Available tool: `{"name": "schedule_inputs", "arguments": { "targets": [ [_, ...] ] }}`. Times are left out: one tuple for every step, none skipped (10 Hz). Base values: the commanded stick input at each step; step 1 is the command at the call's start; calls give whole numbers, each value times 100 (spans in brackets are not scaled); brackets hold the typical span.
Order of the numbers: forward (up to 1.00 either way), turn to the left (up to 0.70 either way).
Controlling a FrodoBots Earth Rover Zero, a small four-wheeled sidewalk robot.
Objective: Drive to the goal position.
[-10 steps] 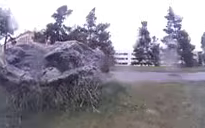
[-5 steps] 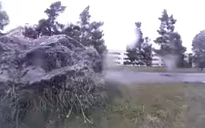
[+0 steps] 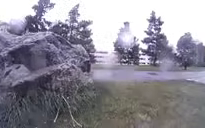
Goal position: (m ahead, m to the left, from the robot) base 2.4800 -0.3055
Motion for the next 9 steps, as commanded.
{"name": "schedule_inputs", "arguments": {
  "targets": [
    [0,-45],
    [0,-45],
    [0,-45],
    [0,-45],
    [0,-45],
    [0,-45],
    [0,-45],
    [0,-45],
    [0,-45]
  ]
}}
